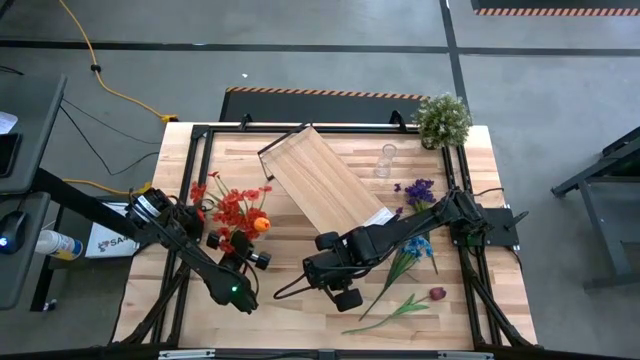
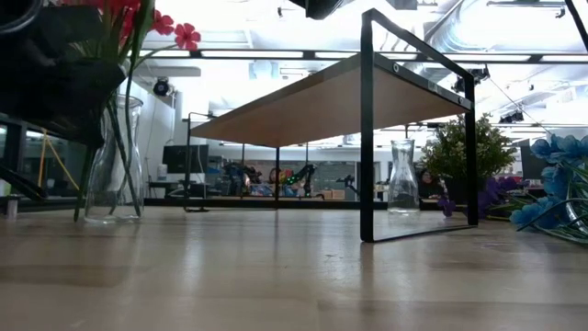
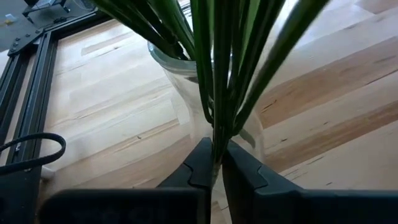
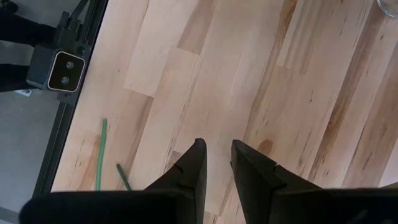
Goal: Pick and place flowers into a vace then onto a shelf
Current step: Put the red flowers into the bottom transparent vase
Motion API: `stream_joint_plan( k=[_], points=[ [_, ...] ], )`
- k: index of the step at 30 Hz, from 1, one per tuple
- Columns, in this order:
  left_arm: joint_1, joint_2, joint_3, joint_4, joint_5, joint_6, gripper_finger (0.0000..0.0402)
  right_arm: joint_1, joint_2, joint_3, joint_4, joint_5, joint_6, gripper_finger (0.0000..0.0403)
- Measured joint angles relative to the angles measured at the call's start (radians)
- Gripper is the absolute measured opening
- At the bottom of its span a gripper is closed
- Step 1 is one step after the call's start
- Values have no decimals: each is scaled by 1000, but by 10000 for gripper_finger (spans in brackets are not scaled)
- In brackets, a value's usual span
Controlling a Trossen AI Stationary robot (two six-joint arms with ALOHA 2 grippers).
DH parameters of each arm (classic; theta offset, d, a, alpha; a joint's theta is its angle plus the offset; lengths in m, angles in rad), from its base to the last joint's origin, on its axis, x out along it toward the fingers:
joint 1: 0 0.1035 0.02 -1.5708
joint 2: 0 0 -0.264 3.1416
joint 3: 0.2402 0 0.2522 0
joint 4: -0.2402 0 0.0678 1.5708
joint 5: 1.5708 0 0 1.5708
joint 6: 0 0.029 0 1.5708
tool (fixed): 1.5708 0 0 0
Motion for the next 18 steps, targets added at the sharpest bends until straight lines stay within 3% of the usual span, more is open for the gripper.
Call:
stream_joint_plan(
  k=[18],
  points=[
    [0,0,70,-54,17,-20,50,-4,0,0,3,5,0,67]
  ],
)
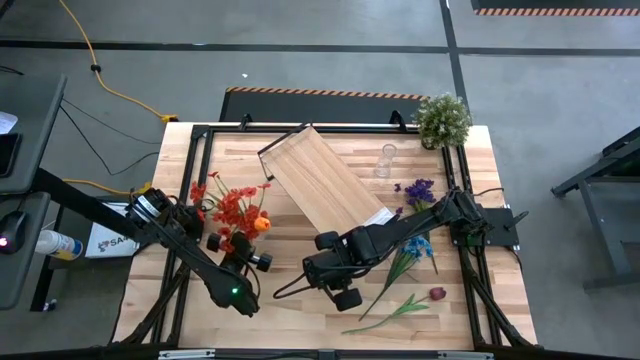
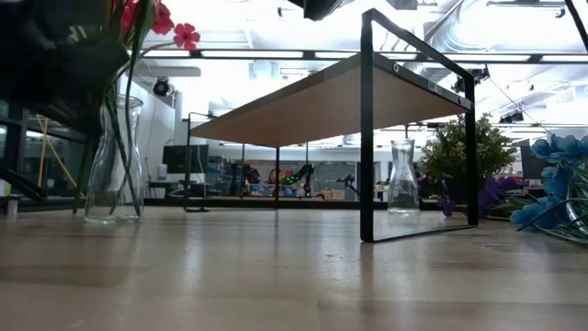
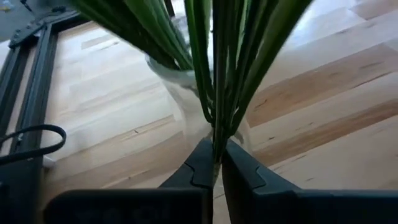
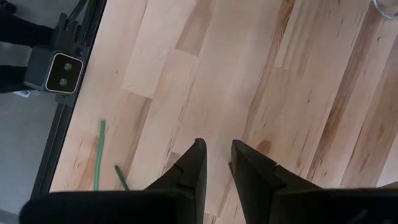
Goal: Pick and place flowers into a vace then onto a shelf
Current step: Put the red flowers into the bottom transparent vase
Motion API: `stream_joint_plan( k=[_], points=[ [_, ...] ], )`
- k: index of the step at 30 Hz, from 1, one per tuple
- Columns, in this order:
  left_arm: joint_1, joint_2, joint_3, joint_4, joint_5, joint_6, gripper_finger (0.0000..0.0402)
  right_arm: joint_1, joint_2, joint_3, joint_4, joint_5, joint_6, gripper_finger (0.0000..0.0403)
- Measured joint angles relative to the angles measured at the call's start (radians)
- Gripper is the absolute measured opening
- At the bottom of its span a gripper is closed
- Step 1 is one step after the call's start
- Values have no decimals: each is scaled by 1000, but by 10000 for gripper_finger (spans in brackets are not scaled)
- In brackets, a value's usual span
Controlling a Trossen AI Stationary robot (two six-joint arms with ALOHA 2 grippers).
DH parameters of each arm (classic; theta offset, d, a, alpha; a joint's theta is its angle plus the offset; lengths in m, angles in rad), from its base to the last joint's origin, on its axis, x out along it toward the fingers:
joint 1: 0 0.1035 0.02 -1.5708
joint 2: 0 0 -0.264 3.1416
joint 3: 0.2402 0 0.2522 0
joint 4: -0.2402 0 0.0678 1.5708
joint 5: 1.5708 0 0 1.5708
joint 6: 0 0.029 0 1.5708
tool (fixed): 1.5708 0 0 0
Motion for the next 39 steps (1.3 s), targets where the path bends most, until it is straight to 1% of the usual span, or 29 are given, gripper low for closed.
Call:
stream_joint_plan(
  k=[3,9,12,17,23,29,35,39],
  points=[
    [0,0,24,-39,0,0,45,0,0,0,0,0,0,67],
    [0,0,72,-89,-2,0,53,0,0,0,0,0,0,67],
    [0,0,98,-112,1,0,49,0,0,0,0,-1,0,67],
    [0,0,137,-111,-5,2,44,0,0,0,0,-2,0,67],
    [0,0,164,-111,-5,4,54,0,0,0,0,-2,0,67],
    [0,0,189,-111,-15,23,43,0,0,0,0,-2,0,67],
    [0,0,216,-111,-31,27,52,0,0,1,0,-2,0,67],
    [0,0,235,-112,-33,47,43,0,0,2,0,-2,0,67]
  ],
)
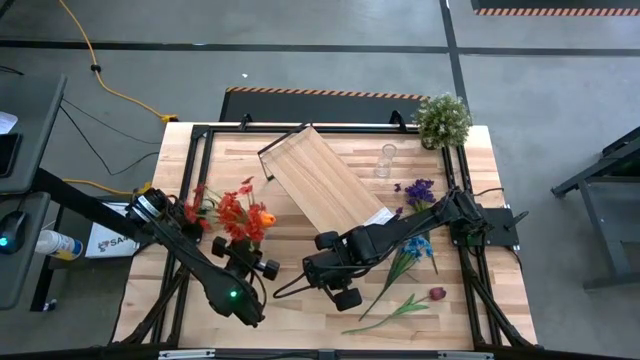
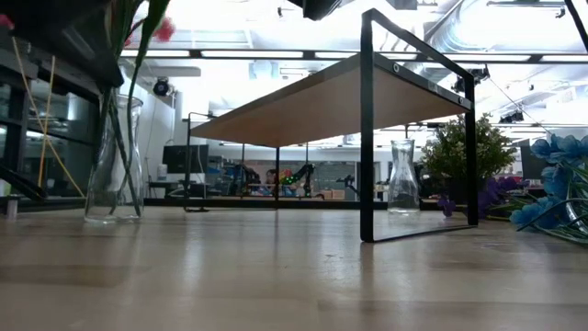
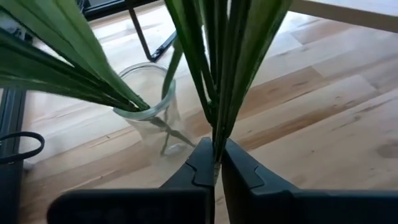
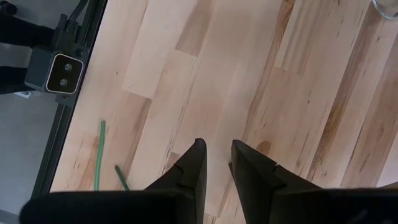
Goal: Pick and place flowers into a vace then onto a shelf
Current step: Put the red flowers into the bottom transparent vase
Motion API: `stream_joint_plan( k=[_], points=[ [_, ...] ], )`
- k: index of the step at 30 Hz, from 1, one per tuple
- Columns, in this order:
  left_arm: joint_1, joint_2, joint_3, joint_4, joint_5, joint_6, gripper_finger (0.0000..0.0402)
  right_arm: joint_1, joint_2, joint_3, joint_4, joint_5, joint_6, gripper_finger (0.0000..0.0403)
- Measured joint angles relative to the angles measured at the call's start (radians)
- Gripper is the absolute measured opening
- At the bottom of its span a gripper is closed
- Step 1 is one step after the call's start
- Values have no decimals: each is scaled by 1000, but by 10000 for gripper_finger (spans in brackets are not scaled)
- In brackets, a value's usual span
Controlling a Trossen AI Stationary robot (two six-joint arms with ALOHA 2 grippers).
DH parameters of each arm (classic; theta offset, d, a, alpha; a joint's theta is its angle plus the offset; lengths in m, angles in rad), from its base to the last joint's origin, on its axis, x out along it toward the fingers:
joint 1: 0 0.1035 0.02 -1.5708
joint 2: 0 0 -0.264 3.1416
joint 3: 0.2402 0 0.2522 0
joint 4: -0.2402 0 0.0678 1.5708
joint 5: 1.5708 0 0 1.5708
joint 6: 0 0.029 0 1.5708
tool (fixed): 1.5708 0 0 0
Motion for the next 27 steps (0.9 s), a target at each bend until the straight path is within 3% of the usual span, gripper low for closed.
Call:
stream_joint_plan(
  k=[27],
  points=[
    [0,-237,22,0,-109,172,43,-1,0,0,14,0,0,67]
  ],
)
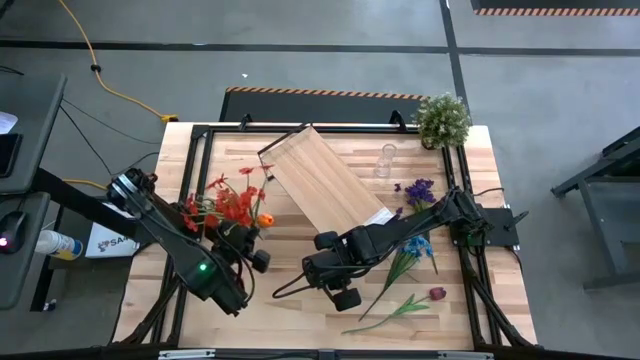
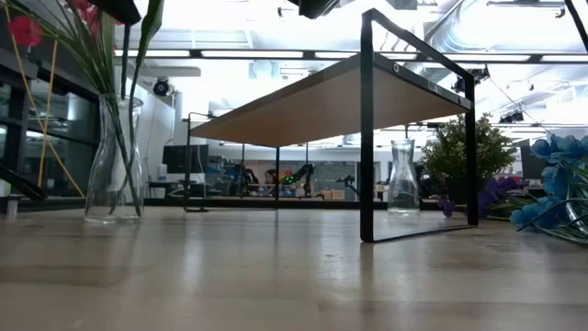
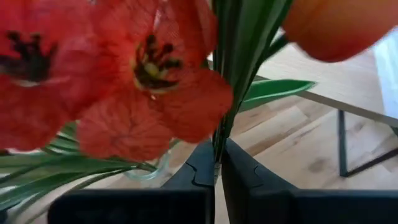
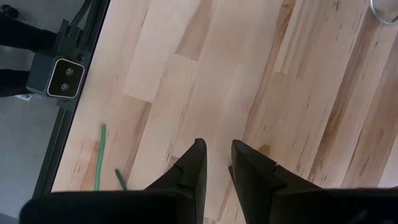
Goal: Pick and place flowers into a vace then onto a shelf
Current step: Put the red flowers into the bottom transparent vase
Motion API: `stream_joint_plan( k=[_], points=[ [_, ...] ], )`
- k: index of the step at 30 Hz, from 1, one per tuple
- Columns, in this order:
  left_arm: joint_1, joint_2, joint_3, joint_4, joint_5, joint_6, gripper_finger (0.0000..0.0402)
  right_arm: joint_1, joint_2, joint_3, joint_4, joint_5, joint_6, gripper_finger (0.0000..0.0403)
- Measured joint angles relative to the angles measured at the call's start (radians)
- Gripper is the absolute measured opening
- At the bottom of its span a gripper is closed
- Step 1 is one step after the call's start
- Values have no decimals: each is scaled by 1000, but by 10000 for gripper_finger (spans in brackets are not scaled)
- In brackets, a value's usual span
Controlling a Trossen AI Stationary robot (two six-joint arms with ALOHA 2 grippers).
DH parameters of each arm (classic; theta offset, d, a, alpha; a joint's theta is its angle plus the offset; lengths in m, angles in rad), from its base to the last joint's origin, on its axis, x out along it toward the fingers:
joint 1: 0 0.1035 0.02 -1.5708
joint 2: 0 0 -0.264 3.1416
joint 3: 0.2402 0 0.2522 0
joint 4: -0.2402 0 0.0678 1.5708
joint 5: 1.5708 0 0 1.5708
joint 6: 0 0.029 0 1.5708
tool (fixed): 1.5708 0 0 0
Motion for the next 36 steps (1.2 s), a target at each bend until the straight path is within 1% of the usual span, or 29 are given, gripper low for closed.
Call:
stream_joint_plan(
  k=[6,14,27,36],
  points=[
    [0,-29,32,1,-6,99,43,-3,0,0,11,0,0,67],
    [0,-63,34,0,-20,130,43,-13,0,0,13,2,0,67],
    [0,-123,34,0,-39,254,43,-12,0,0,30,1,0,67],
    [1,-123,34,1,-36,312,43,-23,0,-1,40,0,3,67]
  ],
)
